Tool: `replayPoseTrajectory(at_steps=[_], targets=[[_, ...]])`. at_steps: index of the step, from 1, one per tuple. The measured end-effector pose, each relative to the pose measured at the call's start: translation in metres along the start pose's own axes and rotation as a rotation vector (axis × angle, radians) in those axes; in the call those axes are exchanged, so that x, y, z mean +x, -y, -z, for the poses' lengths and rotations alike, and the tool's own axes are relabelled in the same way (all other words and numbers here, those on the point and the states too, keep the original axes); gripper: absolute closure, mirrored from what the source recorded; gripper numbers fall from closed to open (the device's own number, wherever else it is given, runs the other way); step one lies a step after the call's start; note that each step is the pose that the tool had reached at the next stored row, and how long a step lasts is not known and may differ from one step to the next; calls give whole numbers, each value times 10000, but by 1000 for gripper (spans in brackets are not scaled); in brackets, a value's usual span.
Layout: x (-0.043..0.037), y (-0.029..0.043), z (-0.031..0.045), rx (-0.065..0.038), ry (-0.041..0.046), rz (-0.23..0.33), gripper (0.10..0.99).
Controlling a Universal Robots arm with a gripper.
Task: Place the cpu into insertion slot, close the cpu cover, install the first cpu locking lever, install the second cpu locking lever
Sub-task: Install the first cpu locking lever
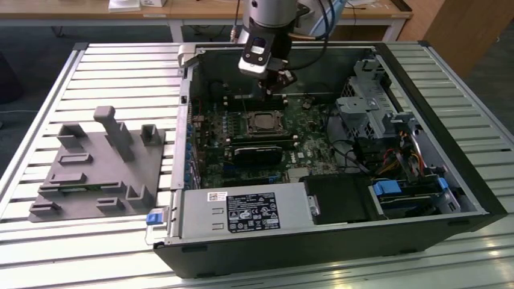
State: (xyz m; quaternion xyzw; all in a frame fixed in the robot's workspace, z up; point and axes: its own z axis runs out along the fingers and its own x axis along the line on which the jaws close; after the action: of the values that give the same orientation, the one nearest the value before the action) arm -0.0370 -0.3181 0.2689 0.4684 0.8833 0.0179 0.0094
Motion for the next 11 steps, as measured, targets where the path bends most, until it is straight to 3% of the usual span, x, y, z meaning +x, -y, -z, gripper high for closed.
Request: replayPoseTrajectory(at_steps=[11], targets=[[1, 1, -13, 13, -87, 1956, 980]])
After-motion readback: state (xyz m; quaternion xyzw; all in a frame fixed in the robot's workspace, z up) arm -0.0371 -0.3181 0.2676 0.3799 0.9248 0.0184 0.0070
